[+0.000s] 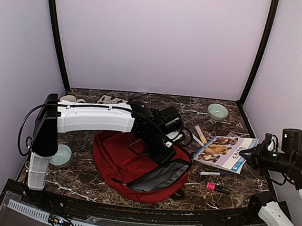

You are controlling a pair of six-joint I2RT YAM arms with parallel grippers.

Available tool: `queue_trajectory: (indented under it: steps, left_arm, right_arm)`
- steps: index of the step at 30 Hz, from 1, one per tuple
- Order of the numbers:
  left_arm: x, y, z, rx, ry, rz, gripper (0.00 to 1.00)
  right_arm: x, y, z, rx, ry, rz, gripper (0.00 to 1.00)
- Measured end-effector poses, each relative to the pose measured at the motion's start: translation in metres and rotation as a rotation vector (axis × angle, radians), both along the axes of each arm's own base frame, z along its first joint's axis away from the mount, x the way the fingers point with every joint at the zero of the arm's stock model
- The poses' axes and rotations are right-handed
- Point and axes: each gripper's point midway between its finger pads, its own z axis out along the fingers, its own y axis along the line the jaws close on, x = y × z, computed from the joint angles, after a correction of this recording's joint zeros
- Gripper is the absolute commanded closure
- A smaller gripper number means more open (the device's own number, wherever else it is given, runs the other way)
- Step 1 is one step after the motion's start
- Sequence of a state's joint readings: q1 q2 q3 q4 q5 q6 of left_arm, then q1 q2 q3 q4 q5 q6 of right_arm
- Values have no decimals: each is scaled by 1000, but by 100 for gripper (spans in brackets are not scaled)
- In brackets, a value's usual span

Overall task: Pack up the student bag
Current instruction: Pick up the largest pocket of the bag from the student bag.

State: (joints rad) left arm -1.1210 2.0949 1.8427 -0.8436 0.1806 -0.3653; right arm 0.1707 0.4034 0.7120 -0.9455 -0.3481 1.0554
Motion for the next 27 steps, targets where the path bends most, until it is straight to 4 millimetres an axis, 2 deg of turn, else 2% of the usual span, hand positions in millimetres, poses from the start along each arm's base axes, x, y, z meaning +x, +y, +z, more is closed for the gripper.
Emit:
queue_trajectory:
  steps: [6,10,12,15,17,21,27]
  left_arm:
    - [32,-2,-21,-19,40,101,100]
    - [62,10,-43,-3,69,169,100]
    - [78,18,-45,-4,77,199,100]
    - [93,19,-35,-39,74,199,100]
    - [102,16,-21,-76,58,183,100]
    - [104,14,-8,-114,55,163,100]
    - [102,22,5,-184,103,166,100]
  right_arm:
    - [-3,3,7,18,-21,18,100]
    - [-4,5,8,29,-23,30,100]
    - [-5,6,8,32,-21,34,100]
    - [-4,6,8,37,-12,29,100]
    - [-4,6,10,47,-4,15,100]
    - [-1,8,14,109,-16,-16,100]
    - [4,15,7,218,47,-48,100]
